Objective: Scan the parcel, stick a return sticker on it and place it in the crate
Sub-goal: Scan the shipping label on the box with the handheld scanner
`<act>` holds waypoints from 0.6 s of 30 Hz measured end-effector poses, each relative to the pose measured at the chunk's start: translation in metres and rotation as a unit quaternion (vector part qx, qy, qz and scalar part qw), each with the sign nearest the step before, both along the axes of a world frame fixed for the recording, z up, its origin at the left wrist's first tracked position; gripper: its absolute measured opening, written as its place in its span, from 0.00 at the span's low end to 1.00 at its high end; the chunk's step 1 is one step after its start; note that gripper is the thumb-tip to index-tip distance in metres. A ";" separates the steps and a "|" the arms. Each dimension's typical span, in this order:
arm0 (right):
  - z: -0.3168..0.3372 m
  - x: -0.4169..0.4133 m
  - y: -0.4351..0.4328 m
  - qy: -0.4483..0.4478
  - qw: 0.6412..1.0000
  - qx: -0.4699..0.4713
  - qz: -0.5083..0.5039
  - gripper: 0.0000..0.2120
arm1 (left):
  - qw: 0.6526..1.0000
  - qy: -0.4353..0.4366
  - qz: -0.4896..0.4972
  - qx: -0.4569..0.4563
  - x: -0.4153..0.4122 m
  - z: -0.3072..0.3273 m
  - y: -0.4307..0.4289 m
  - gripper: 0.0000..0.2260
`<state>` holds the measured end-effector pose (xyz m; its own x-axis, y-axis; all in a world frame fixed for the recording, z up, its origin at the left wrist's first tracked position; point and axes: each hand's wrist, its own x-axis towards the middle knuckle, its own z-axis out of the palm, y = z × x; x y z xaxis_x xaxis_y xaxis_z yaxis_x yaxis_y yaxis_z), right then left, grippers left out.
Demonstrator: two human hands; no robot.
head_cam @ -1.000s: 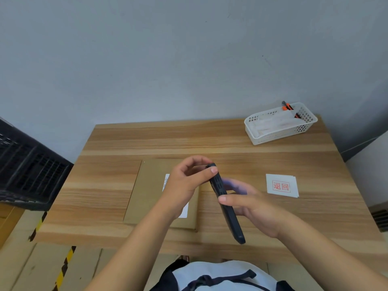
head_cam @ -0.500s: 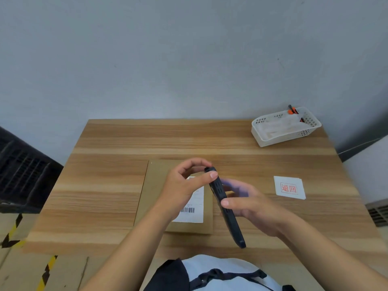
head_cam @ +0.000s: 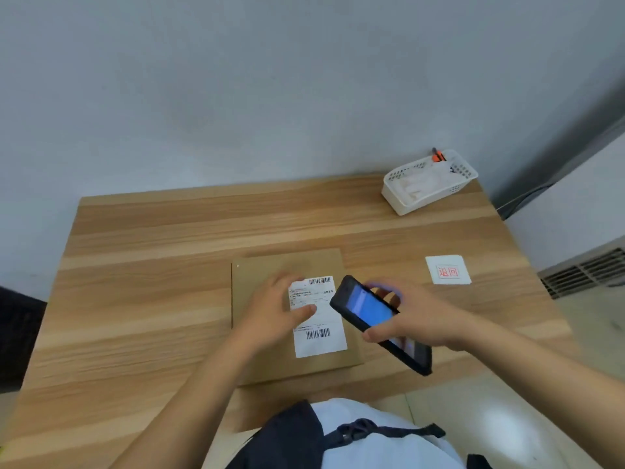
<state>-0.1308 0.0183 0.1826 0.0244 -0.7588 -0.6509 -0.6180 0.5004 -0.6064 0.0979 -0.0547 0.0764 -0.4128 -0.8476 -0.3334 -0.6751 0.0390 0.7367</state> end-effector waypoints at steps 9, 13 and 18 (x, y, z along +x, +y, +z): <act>-0.014 0.020 0.008 0.267 0.952 0.089 0.122 0.25 | 0.947 -0.250 -0.200 0.007 0.010 -0.047 0.002 0.49; -0.023 0.026 0.009 0.267 0.941 0.170 0.118 0.27 | 0.939 -0.265 -0.220 -0.015 0.010 -0.053 0.004 0.48; -0.022 0.035 0.006 0.271 0.932 0.211 0.113 0.26 | 0.930 -0.279 -0.240 -0.021 0.009 -0.054 0.000 0.49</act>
